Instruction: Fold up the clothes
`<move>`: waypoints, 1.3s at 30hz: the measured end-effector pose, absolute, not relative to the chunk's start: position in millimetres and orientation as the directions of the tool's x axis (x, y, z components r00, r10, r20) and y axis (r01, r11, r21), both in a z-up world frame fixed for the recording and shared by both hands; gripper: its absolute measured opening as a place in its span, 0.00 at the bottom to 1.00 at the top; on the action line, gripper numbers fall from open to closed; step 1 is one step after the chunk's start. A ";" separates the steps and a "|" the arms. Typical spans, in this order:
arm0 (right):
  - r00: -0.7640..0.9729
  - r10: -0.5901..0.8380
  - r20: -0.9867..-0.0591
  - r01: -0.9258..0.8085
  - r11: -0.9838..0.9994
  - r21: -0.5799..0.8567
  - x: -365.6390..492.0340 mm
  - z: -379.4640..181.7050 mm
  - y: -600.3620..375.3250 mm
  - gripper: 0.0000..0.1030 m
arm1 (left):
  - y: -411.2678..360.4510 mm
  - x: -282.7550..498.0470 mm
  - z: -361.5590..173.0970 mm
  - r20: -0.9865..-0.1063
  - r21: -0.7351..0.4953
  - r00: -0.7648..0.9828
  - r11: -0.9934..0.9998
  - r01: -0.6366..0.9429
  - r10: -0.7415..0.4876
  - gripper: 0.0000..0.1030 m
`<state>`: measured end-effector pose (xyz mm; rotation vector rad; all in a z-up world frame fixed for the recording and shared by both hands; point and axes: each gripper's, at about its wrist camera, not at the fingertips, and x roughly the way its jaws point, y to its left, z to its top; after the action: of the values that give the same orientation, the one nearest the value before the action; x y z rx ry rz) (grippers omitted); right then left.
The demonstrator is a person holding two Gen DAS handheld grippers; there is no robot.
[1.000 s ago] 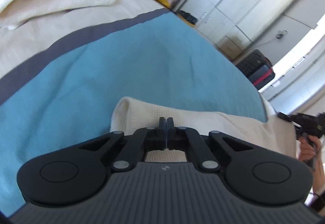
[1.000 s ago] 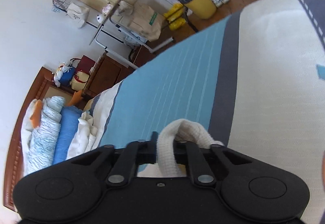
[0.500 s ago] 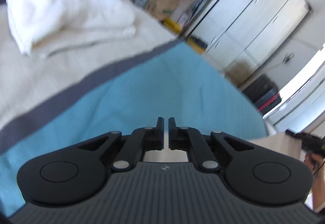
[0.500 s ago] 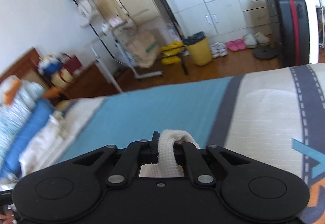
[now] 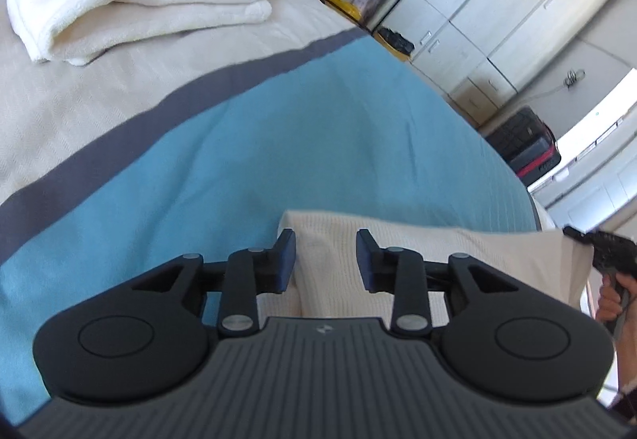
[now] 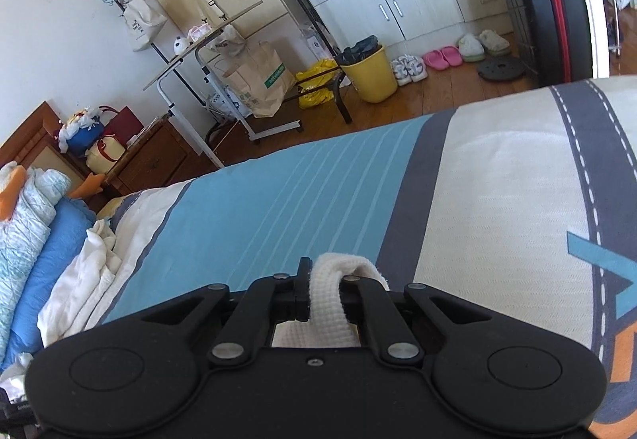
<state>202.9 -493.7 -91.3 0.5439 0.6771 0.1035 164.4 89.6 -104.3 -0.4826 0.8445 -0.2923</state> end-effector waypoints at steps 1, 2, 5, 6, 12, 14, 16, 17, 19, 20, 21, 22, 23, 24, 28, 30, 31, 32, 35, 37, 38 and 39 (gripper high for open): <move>0.777 0.261 -0.572 0.089 0.855 0.510 202.9 -92.8 -492.9 0.05 | 88.2 161.5 -102.6 -0.649 -0.498 0.630 0.864 0.071 -0.426 0.33; 0.772 0.257 -0.582 0.098 0.856 0.508 203.6 -93.9 -491.7 0.05 | 86.6 158.8 -101.1 -0.659 -0.473 0.627 0.877 0.084 -0.416 0.34; 0.756 0.250 -0.605 0.117 0.858 0.500 205.6 -96.6 -489.4 0.05 | 81.4 152.1 -100.6 -0.687 -0.375 0.632 0.920 0.114 -0.358 0.38; 0.754 0.250 -0.607 0.119 0.857 0.501 205.4 -96.9 -489.5 0.05 | 81.5 151.9 -101.6 -0.681 -0.388 0.631 0.914 0.120 -0.372 0.38; 0.747 0.260 -0.612 0.119 0.854 0.507 203.2 -95.2 -491.2 0.05 | 74.3 147.6 -91.2 -0.632 -0.394 0.669 0.906 0.156 -0.391 0.36; 0.748 0.266 -0.608 0.114 0.851 0.512 203.0 -94.1 -491.4 0.06 | 72.8 148.1 -94.3 -0.641 -0.404 0.652 0.900 0.163 -0.406 0.36; 0.746 0.267 -0.610 0.112 0.853 0.510 203.2 -93.6 -490.6 0.06 | 74.2 148.8 -99.2 -0.629 -0.451 0.638 0.877 0.165 -0.444 0.36; 0.746 0.267 -0.610 0.110 0.854 0.509 203.3 -93.5 -490.2 0.06 | 75.1 149.4 -101.4 -0.619 -0.477 0.634 0.863 0.166 -0.464 0.36; 0.745 0.269 -0.611 0.110 0.854 0.509 203.2 -93.3 -489.4 0.06 | 76.4 151.0 -103.8 -0.593 -0.528 0.628 0.832 0.169 -0.504 0.35; 0.744 0.269 -0.612 0.109 0.854 0.509 203.2 -93.0 -489.0 0.06 | 76.6 151.2 -105.1 -0.584 -0.547 0.625 0.820 0.168 -0.518 0.35; 0.744 0.270 -0.612 0.108 0.854 0.509 203.3 -92.8 -488.8 0.06 | 76.2 151.0 -106.7 -0.579 -0.562 0.620 0.810 0.168 -0.530 0.35; 0.744 0.271 -0.611 0.106 0.855 0.508 203.6 -92.9 -488.9 0.06 | 75.6 150.6 -108.0 -0.575 -0.572 0.616 0.803 0.168 -0.538 0.35; 0.743 0.271 -0.612 0.107 0.854 0.509 203.9 -93.4 -488.9 0.06 | 73.9 150.1 -108.4 -0.581 -0.563 0.617 0.810 0.167 -0.531 0.35; 0.742 0.273 -0.612 0.107 0.853 0.511 204.1 -93.9 -489.1 0.06 | 71.6 150.6 -108.8 -0.593 -0.543 0.619 0.823 0.165 -0.515 0.35; 0.740 0.278 -0.613 0.105 0.851 0.514 204.1 -95.3 -489.3 0.07 | 67.4 157.9 -112.1 -0.622 -0.495 0.635 0.859 0.134 -0.458 0.39; 0.738 0.280 -0.614 0.104 0.852 0.513 204.0 -95.6 -489.2 0.07 | 67.7 163.6 -115.1 -0.618 -0.513 0.635 0.850 0.120 -0.463 0.40; 0.738 0.281 -0.613 0.103 0.852 0.514 204.2 -95.7 -489.4 0.07 | 69.0 167.4 -117.3 -0.607 -0.538 0.635 0.835 0.114 -0.478 0.40; 0.738 0.283 -0.612 0.101 0.851 0.515 204.3 -95.8 -489.6 0.07 | 71.7 171.4 -120.4 -0.590 -0.577 0.635 0.811 0.101 -0.498 0.40; 0.734 0.289 -0.615 0.098 0.851 0.516 205.9 -98.2 -489.5 0.07 | 83.9 183.5 -134.3 -0.535 -0.710 0.640 0.704 0.013 -0.552 0.40; 0.734 0.297 -0.611 0.089 0.850 0.519 206.7 -99.6 -489.4 0.07 | 85.4 187.5 -137.9 -0.534 -0.728 0.635 0.685 -0.009 -0.559 0.29; 0.734 0.301 -0.609 0.082 0.851 0.519 206.9 -99.7 -489.2 0.07 | 84.8 188.5 -137.9 -0.543 -0.721 0.634 0.693 -0.016 -0.551 0.18; 0.735 0.302 -0.607 0.076 0.853 0.516 207.0 -99.4 -488.5 0.07 | 82.6 186.9 -135.4 -0.557 -0.695 0.643 0.719 -0.013 -0.526 0.03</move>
<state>207.0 -488.5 -99.4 0.5469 0.7435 0.1312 186.9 82.6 -135.4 -0.7233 0.8333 -0.3232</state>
